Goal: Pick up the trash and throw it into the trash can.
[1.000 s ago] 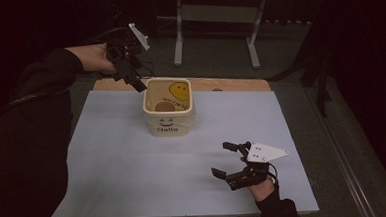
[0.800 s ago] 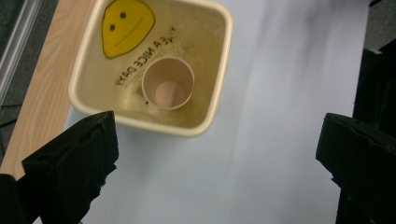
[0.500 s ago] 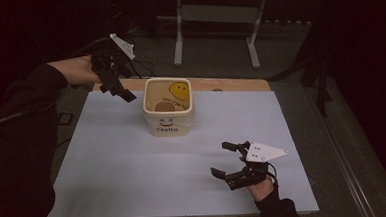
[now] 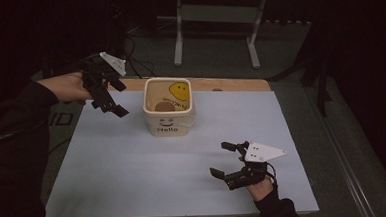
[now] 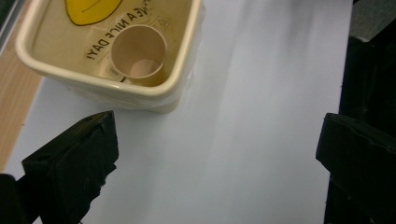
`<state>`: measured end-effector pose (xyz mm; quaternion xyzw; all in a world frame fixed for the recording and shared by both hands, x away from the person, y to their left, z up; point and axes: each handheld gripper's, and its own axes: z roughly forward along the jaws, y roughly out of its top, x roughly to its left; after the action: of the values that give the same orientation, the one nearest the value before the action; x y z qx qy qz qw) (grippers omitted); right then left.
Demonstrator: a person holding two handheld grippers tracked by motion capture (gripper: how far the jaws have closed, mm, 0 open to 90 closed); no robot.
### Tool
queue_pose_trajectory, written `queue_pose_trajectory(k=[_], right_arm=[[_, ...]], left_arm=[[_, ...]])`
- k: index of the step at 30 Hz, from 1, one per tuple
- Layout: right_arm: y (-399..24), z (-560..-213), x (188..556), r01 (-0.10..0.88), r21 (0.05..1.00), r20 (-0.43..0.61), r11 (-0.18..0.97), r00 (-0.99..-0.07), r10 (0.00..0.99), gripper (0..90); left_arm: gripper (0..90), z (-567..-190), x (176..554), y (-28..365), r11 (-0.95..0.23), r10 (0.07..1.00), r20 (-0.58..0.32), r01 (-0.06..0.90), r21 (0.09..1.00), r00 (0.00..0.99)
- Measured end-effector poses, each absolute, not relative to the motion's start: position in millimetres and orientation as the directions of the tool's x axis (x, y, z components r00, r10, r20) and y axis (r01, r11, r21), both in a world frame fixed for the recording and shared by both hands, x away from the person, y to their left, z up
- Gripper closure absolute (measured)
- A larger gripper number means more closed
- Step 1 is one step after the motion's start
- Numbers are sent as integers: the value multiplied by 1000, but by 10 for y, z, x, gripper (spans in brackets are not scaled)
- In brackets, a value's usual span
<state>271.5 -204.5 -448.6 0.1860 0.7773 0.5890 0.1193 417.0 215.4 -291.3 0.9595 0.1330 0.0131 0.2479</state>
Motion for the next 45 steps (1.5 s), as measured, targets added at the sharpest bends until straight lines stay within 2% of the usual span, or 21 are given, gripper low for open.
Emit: queue_pose_trajectory(k=[3, 8, 12, 20, 24, 26, 45], right_arm=[[-2046, -4485, 2713, 149, 960, 34, 237, -902, 430, 103], [-2046, -4483, 2711, 147, 960, 32, 236, -902, 431, 103], [-2044, -4483, 2712, 147, 960, 31, 239, -902, 430, 103], [-2032, -4480, 2707, 146, 959, 29, 242, -903, 428, 103], [-2032, -4478, 2703, 144, 959, 27, 243, -903, 429, 103], [-2035, -4478, 2704, 144, 960, 28, 242, -903, 428, 103], [-2026, -4481, 2708, 142, 959, 23, 247, -903, 429, 103]], left_arm=[[3, -2938, 4119, 2202, -829, 268, -14, 238, 506, 963], [3, -3003, 4013, 2286, -805, 270, -31, 243, 541, 962], [3, -3091, 3922, 2321, -817, 282, 3, 238, 525, 959], [3, -3189, 3747, 2416, -795, 293, -12, 251, 552, 956], [3, -3299, 3678, 2428, -798, 337, 1, 285, 531, 941], [3, -3349, 3655, 2436, -791, 356, -15, 310, 527, 934], [3, -3880, 3309, 2481, -740, 316, -82, 300, 602, 945]])
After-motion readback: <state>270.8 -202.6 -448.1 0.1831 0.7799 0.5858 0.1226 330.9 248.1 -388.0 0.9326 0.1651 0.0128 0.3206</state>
